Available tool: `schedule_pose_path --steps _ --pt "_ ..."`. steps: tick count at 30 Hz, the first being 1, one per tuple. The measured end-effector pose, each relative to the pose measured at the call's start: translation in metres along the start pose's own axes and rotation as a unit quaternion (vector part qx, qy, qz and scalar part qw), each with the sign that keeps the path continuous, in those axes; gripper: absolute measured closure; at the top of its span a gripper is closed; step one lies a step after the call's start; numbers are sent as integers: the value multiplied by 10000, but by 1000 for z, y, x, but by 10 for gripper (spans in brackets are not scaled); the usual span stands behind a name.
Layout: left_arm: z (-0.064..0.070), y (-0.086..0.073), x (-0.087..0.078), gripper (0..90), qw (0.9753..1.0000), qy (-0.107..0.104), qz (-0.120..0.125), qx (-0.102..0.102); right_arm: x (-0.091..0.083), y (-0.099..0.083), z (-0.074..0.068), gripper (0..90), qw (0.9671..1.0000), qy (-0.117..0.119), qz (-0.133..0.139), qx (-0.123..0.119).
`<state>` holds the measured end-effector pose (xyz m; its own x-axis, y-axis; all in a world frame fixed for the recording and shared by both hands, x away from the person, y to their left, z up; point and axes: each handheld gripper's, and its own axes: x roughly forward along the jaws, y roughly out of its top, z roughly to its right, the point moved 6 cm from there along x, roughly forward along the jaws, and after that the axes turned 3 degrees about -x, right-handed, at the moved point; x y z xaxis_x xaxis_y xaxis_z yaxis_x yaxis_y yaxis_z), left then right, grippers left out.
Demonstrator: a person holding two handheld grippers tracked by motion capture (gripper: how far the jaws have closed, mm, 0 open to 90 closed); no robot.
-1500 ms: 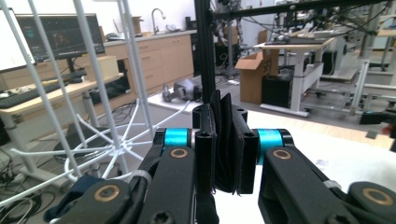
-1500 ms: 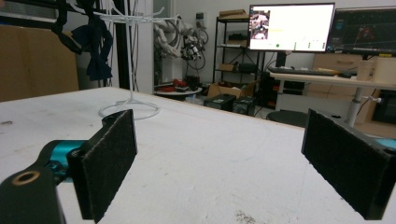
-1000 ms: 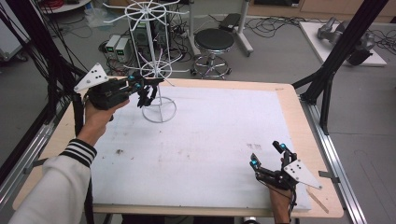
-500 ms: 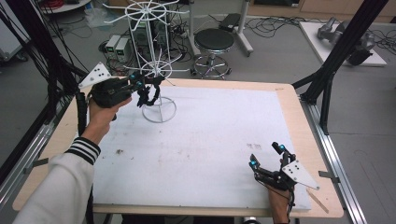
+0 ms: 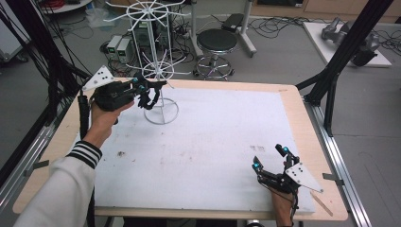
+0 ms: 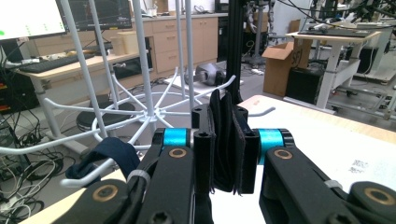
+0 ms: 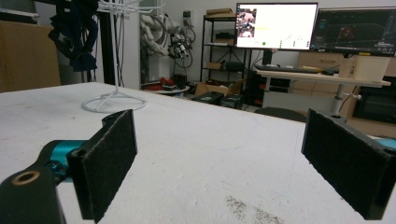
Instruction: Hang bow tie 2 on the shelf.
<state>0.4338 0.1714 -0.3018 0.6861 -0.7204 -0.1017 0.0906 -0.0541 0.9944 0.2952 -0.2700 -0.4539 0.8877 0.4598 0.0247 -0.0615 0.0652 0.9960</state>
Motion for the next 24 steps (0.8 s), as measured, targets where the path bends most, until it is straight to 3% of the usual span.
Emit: schedule_pose_path --steps 6,9,15,18,24 --pt "0 0 0 797 10000 14 -22 -28 0 0 0 98 10000 1 0 -1" --pt "1 0 0 749 10000 41 -29 -60 0 0 0 97 10000 11 2 -18" --pt "0 3 -3 522 9998 164 30 -134 0 0 0 98 10000 7 0 -23" --pt "0 6 -5 399 9995 137 145 -247 0 0 -1 98 10000 22 -16 -17" --pt "2 8 -11 172 9994 133 180 -271 1 0 -1 97 10000 64 -22 -62"
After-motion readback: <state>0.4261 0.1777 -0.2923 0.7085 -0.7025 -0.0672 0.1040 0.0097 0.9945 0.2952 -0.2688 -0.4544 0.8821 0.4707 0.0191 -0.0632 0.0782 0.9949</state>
